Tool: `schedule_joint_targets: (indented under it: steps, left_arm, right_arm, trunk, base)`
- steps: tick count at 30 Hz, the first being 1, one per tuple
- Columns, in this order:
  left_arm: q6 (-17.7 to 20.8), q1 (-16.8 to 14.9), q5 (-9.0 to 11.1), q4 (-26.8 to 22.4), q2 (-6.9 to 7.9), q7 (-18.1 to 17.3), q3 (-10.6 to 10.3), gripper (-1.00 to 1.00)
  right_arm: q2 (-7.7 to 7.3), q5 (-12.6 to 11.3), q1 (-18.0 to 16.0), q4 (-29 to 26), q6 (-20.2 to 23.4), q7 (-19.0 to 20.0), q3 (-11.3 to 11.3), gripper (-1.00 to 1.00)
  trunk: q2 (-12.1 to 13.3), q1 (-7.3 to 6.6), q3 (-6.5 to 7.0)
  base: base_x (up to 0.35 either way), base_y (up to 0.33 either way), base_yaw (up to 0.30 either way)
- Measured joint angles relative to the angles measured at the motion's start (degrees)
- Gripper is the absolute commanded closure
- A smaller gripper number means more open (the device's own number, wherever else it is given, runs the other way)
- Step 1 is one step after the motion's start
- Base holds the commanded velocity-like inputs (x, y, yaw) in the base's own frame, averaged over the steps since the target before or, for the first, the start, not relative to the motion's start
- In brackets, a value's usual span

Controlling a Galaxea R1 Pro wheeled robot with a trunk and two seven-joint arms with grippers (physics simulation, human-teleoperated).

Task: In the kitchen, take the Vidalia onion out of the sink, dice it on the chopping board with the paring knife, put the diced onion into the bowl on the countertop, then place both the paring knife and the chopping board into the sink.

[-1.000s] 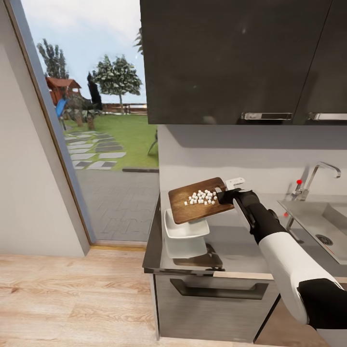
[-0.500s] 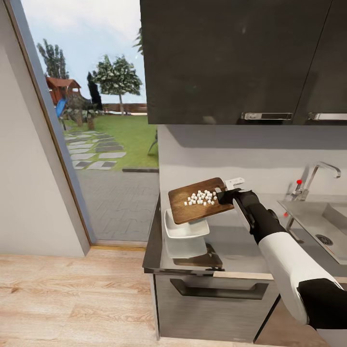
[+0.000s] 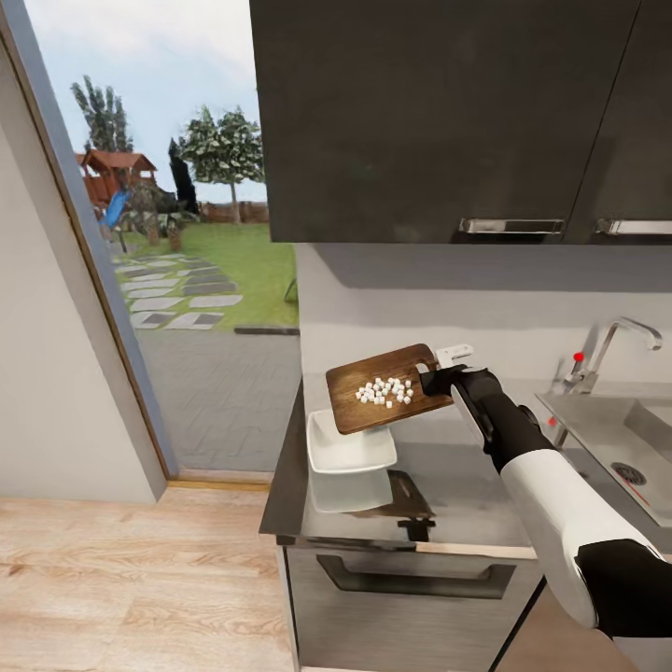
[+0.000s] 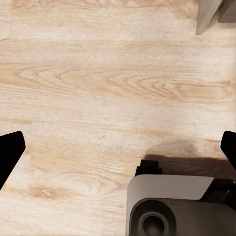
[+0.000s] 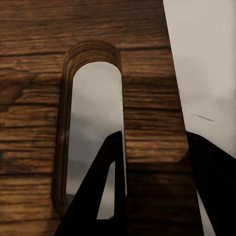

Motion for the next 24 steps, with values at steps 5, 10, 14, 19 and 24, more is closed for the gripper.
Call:
schedule_joint_targets:
  steps: [5, 10, 14, 19, 24]
  left_arm:
    - [0.0, 0.0, 0.0, 0.0, 0.01, 0.0, 0.0, -1.00]
    - [0.0, 0.0, 0.0, 0.0, -0.01, 0.0, 0.0, -1.00]
    - [0.0, 0.0, 0.0, 0.0, -0.02, 0.0, 0.0, -1.00]
    - [0.0, 0.0, 0.0, 0.0, 0.00, 0.0, 0.0, -1.00]
    - [0.0, 0.0, 0.0, 0.0, 0.01, 0.0, 0.0, -1.00]
  right_arm:
    - [0.00, 0.0, 0.0, 0.0, 0.0, 0.0, 0.0, 1.00]
    - [0.00, 0.0, 0.0, 0.0, 0.0, 0.0, 0.1, 1.00]
    - [-0.05, 0.0, 0.0, 0.0, 0.0, 0.0, 1.0, 1.00]
    - [-0.08, 0.0, 0.0, 0.0, 0.1, 0.0, 4.5, 1.00]
    - [-0.09, 0.1, 0.0, 0.0, 0.4, -0.1, 5.2, 1.00]
  trunk:
    - [0.0, 0.00, 0.00]
    - [0.0, 0.00, 0.00]
    - [0.0, 0.00, 0.00]
    - [0.0, 0.00, 0.00]
    - [0.0, 0.00, 0.00]
  base:
    - [0.001, -0.001, 0.000]
    - [0.000, 0.000, 0.000]
    - [0.000, 0.000, 0.000]
    - [0.000, 0.000, 0.000]
    - [0.000, 0.000, 0.000]
